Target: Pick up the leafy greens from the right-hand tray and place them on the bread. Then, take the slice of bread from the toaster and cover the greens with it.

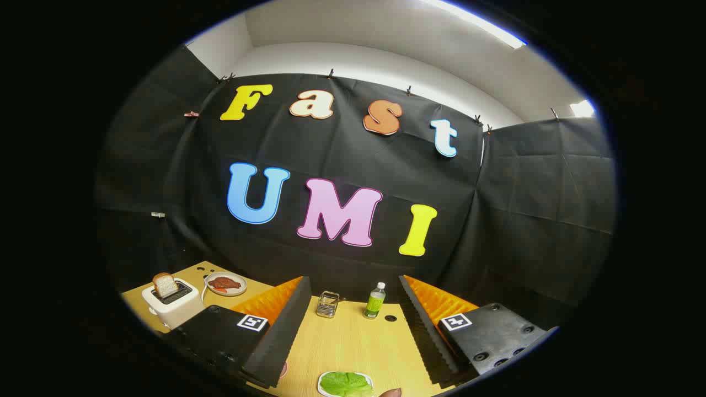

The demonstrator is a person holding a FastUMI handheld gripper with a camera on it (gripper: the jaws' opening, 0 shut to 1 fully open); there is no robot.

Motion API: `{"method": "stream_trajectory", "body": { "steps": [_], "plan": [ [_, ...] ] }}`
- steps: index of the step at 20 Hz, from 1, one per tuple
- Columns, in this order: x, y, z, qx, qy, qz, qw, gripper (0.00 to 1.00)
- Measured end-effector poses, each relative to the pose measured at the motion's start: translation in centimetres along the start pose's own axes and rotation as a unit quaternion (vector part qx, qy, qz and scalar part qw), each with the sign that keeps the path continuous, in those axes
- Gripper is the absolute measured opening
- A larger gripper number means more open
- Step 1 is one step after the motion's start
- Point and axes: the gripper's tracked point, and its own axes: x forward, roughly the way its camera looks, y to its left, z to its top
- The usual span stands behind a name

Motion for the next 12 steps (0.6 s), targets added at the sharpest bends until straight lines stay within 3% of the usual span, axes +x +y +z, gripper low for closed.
{"method": "stream_trajectory", "body": {
  "steps": [12],
  "plan": [
    [0.18,-0.14,-0.05,-0.005,0.002,0.0,1.0,0.97]
  ]
}}
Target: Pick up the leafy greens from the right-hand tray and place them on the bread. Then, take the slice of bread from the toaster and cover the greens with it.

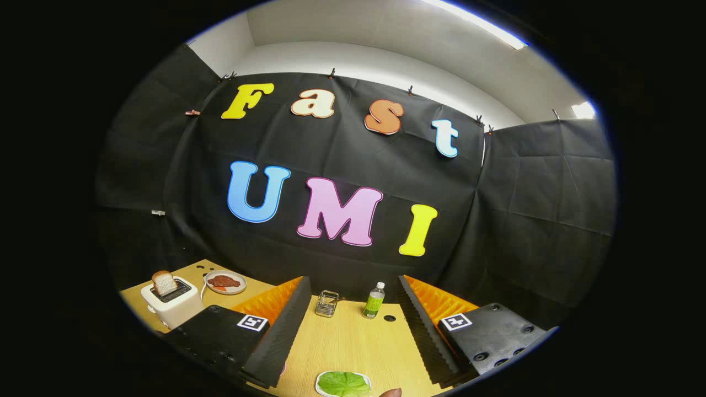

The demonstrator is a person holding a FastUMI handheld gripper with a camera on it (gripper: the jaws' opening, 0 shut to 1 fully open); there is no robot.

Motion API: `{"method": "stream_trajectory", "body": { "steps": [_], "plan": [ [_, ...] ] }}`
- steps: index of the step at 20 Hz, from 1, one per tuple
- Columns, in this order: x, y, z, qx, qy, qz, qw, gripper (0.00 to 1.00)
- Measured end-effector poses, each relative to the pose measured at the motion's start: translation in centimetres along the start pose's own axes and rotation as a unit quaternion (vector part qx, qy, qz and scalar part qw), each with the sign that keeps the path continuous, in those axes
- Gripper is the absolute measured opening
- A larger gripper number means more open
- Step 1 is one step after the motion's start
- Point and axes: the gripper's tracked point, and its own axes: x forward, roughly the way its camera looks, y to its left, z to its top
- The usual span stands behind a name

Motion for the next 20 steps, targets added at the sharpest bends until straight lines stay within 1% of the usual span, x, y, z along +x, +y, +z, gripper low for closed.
{"method": "stream_trajectory", "body": {
  "steps": [10,12,14,16,18,20],
  "plan": [
    [0.1,-0.2,-0.2,0.0,0.002,0.002,1.0,0.97],
    [0.3,0.0,-1.3,-0.003,0.016,0.015,1.0,0.97],
    [0.4,0.5,-4.7,-0.015,0.068,0.047,0.996,0.97],
    [0.3,1.0,-9.2,-0.024,0.127,0.085,0.988,0.98],
    [0.1,1.0,-14.2,-0.03,0.187,0.116,0.975,0.98],
    [0.2,0.7,-19.3,-0.035,0.236,0.133,0.962,0.98]
  ]
}}
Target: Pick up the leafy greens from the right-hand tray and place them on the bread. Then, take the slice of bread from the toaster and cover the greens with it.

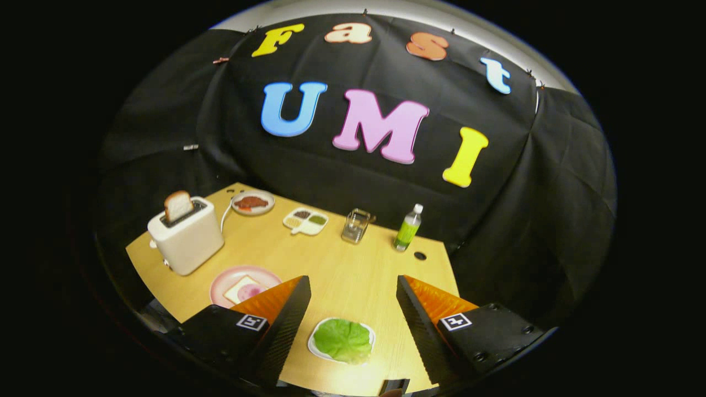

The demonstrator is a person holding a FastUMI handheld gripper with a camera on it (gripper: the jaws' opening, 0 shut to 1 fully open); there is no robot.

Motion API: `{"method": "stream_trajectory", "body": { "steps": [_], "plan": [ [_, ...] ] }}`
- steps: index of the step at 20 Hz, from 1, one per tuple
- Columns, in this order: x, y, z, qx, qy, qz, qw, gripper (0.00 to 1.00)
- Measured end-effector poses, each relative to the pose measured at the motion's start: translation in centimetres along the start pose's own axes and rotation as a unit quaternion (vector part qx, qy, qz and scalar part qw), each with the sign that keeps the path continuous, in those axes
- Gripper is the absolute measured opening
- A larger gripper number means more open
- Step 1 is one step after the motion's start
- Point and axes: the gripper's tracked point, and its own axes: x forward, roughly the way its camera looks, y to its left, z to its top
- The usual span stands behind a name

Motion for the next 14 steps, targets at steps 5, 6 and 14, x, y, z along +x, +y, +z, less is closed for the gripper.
{"method": "stream_trajectory", "body": {
  "steps": [5,6,14],
  "plan": [
    [4.5,0.0,-10.4,0.014,0.114,0.053,0.992,0.96],
    [5.3,0.2,-12.3,0.019,0.135,0.064,0.989,0.96],
    [10.0,1.3,-20.9,0.029,0.238,0.12,0.963,0.9]
  ]
}}
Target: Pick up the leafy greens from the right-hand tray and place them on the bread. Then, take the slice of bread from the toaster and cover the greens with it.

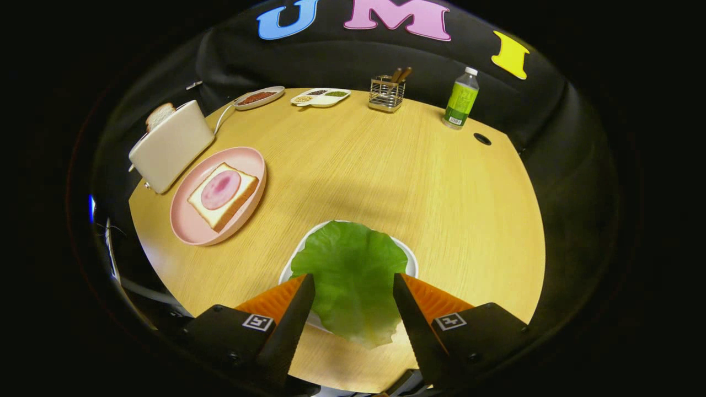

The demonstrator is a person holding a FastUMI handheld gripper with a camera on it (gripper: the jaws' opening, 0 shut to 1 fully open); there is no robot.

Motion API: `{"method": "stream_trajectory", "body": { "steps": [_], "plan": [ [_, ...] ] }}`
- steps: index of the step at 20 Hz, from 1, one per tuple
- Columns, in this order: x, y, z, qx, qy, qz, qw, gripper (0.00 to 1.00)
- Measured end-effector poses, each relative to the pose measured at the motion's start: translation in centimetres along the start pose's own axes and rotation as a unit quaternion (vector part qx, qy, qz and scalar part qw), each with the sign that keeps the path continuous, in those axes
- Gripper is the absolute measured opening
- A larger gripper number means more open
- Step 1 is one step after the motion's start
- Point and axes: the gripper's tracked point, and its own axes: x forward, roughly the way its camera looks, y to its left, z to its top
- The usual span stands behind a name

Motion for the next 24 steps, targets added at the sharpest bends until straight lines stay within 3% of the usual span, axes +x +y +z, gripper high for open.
{"method": "stream_trajectory", "body": {
  "steps": [3,7,9,11,12,19,24],
  "plan": [
    [2.2,-0.3,-1.0,-0.005,0.032,0.013,0.999,0.88],
    [2.6,-1.1,-1.3,-0.003,0.054,0.008,0.999,0.72],
    [2.9,-1.1,-1.2,-0.014,0.051,0.01,0.999,0.52],
    [2.8,-0.9,-1.3,-0.021,0.051,0.009,0.998,0.12],
    [2.6,-0.8,-1.5,-0.019,0.057,0.009,0.998,0.09],
    [-1.3,0.1,1.8,0.017,0.014,0.005,1.0,0.08],
    [-4.9,4.4,6.6,0.015,-0.03,0.025,0.999,0.08]
  ]
}}
